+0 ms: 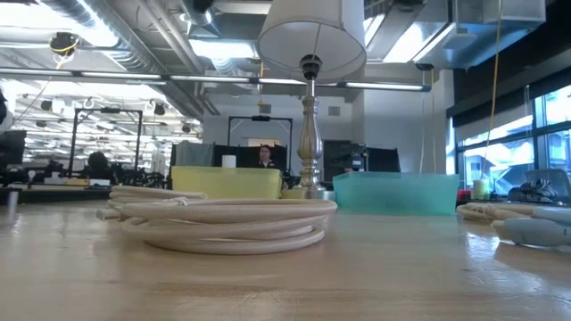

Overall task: Pick & Place USB Port
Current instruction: Put the black USB cable into the blue bin

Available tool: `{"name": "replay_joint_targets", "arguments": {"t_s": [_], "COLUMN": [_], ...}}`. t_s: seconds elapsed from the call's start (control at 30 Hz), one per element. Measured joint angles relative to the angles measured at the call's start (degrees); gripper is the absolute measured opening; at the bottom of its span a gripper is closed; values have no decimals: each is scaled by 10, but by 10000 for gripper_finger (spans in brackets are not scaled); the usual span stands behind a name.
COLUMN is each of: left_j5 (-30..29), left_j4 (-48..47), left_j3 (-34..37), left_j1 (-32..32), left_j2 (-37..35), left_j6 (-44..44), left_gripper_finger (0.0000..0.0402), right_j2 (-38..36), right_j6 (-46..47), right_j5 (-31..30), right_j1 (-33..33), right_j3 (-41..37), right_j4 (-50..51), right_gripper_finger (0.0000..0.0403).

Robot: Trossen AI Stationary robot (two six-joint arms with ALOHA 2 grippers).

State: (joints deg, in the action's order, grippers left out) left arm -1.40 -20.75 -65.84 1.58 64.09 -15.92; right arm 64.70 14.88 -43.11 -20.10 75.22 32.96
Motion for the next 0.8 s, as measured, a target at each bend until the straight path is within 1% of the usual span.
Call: {"name": "replay_joint_targets", "arguments": {"t_s": [0.1, 0.17, 0.2, 0.33, 0.4, 0.47, 0.6, 0.67, 0.8], "left_j5": [-23, -43, -55, -94, -112, -123, -125, -125, -125], "left_j4": [-99, -139, -165, -206, -208, -214, -228, -238, -259], "left_j3": [0, 0, 0, 0, 0, 0, 0, 0, 0], "left_j1": [0, 0, 0, 0, 0, 0, 0, 0, 0], "left_j2": [-43, -67, -77, -105, -116, -122, -130, -131, -132], "left_j6": [-38, -59, -68, -89, -89, -89, -89, -89, -88], "left_gripper_finger": [257, 257, 257, 257, 257, 257, 257, 257, 257], "right_j2": [-36, -46, -49, -46, -44, -53, -83, -104, -140], "right_j6": [103, 186, 234, 423, 475, 492, 473, 443, 350], "right_j5": [-57, -72, -72, -59, -54, -44, 21, 65, 145], "right_j1": [-48, -71, -78, -73, -61, -42, 19, 54, 135], "right_j3": [0, 0, 0, -16, -40, -68, -137, -174, -241], "right_j4": [102, 183, 230, 431, 481, 483, 439, 389, 247], "right_gripper_finger": [28, 28, 28, 28, 28, 28, 28, 28, 28]}}
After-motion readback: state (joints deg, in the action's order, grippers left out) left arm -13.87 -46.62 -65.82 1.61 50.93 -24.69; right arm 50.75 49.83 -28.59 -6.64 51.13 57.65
